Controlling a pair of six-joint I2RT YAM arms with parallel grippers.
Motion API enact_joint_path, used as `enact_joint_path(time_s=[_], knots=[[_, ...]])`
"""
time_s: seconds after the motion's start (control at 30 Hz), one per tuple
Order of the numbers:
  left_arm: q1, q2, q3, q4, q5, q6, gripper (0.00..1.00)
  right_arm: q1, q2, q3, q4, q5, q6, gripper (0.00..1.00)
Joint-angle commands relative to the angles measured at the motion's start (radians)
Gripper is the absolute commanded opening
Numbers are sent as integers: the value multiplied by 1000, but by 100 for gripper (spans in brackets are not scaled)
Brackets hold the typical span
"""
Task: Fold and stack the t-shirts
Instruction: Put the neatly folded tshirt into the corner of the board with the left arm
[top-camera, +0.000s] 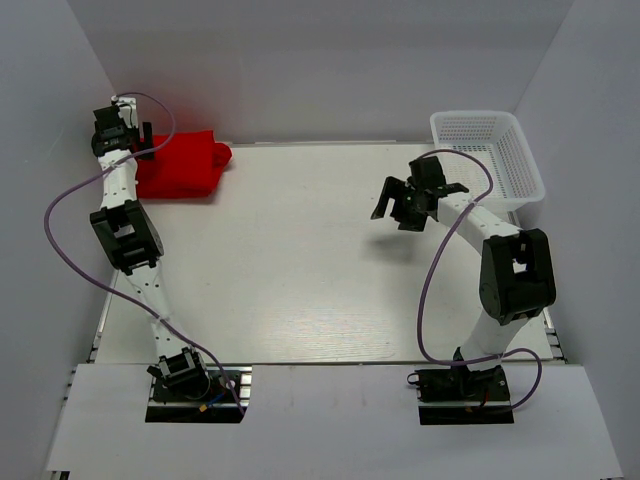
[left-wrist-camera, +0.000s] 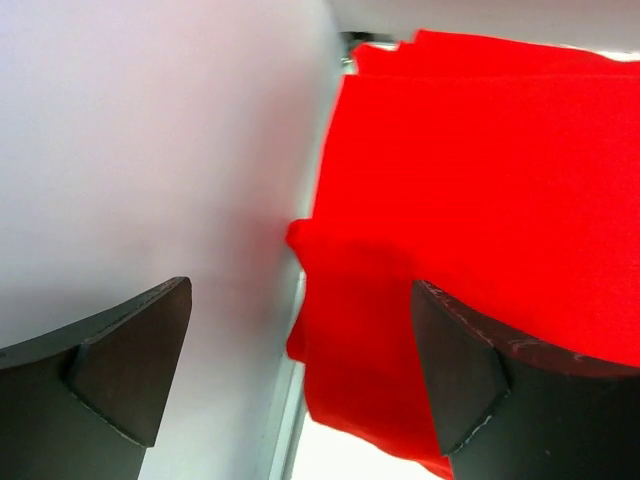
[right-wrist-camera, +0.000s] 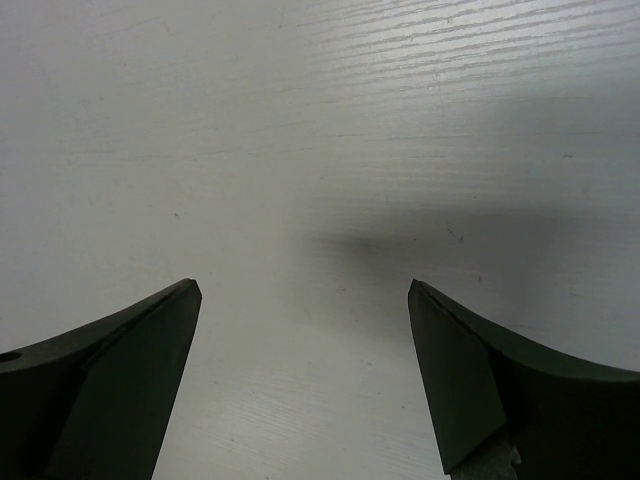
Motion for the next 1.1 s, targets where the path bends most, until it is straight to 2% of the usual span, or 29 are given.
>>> enact_joint_path(time_s=[0.0,0.17,0.23,0.33,0.4,0.47,0.5,0.57,0.6,0.63,0.7,0.73,0.8,0.83,0.93,0.97,1.07], knots=[[-3,-113,-1,8,-67,-40,100,4,-30,36,-16,-6,-25,90],[-3,-194,-31,-39,49,-86,100,6,-65,30,-1,-12,-48,90],[-13,-251,-46,-81,185,-109,100,7,-84,36,-1,-9,-57,90],[-69,-312,-56,-138,272,-175,100,13,-110,33,1,-4,-72,90],[-132,-352,-73,-165,272,-224,100,15,-133,17,-9,15,-91,90],[-178,-412,-167,-176,218,-304,100,15,-185,-29,-4,25,-95,90],[-228,-496,-222,-167,174,-336,100,15,-202,-48,2,29,-98,90],[-288,-594,-437,-92,161,-398,100,15,-280,-133,14,40,-101,90],[-360,-642,-512,-63,173,-465,100,14,-300,-157,17,43,-103,90],[-403,-738,-663,-26,189,-491,100,14,-364,-177,23,52,-98,90],[-498,-821,-804,74,200,-563,100,14,-406,-266,25,49,-98,90],[-601,-857,-918,95,200,-577,100,14,-455,-308,30,45,-95,90],[-693,-943,-1029,106,142,-606,100,15,-553,-412,54,36,-82,90],[-760,-964,-1051,86,123,-616,100,14,-576,-436,57,26,-75,90],[-837,-1042,-1114,8,27,-660,100,12,-703,-552,86,14,-66,90],[-851,-1064,-1134,8,-7,-671,100,14,-778,-569,94,11,-65,90],[-885,-1129,-1177,8,-47,-686,100,14,-844,-646,129,11,-60,90]])
